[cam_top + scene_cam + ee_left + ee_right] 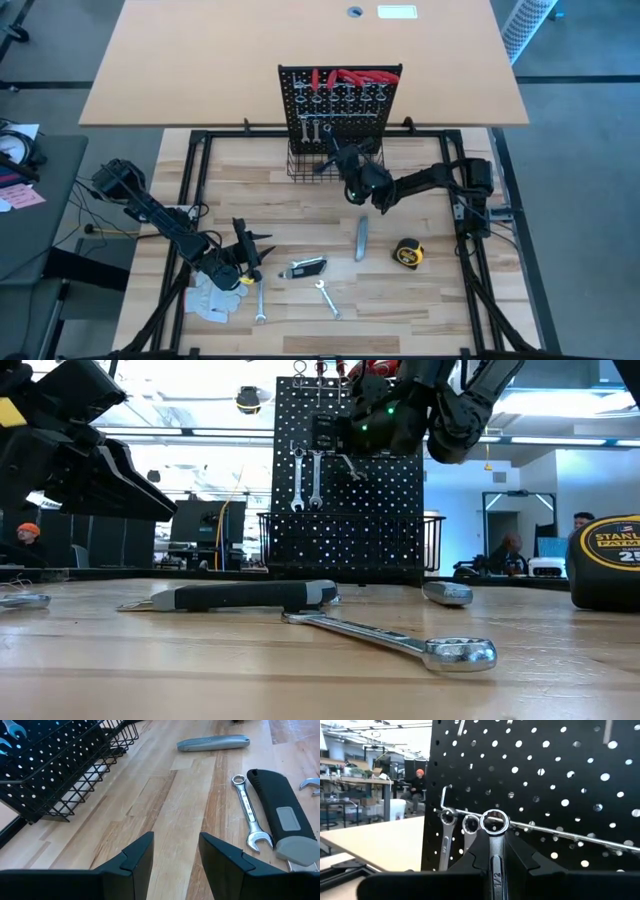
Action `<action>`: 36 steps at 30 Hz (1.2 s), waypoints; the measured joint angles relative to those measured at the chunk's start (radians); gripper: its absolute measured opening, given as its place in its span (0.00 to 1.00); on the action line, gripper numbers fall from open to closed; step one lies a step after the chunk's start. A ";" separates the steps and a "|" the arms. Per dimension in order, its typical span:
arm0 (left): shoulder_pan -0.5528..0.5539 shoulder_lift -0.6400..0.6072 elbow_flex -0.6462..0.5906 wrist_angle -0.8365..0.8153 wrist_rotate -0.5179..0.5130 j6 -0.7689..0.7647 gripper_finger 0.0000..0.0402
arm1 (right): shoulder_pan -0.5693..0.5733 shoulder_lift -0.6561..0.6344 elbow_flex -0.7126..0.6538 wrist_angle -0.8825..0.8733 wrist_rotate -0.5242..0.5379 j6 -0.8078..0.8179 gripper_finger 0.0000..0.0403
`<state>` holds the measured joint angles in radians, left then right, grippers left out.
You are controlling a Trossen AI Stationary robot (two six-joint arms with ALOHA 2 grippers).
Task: Hang tools onto peg board
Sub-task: Hang the silver wrench on the pegboard
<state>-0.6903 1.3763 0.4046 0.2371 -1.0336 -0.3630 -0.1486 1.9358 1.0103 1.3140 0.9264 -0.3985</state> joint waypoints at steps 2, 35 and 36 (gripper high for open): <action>0.000 0.000 0.000 0.000 0.000 0.000 0.38 | -0.001 0.000 0.000 0.000 0.001 0.000 0.08; 0.000 0.000 0.000 0.001 -0.001 0.000 0.38 | -0.090 0.001 0.066 -0.283 -0.013 0.121 0.17; 0.000 0.000 0.000 0.001 -0.001 0.000 0.38 | -0.088 0.001 0.066 -0.292 -0.013 0.121 0.18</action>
<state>-0.6900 1.3766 0.4046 0.2386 -1.0344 -0.3630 -0.2366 1.9366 1.0763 1.0221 0.9131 -0.2775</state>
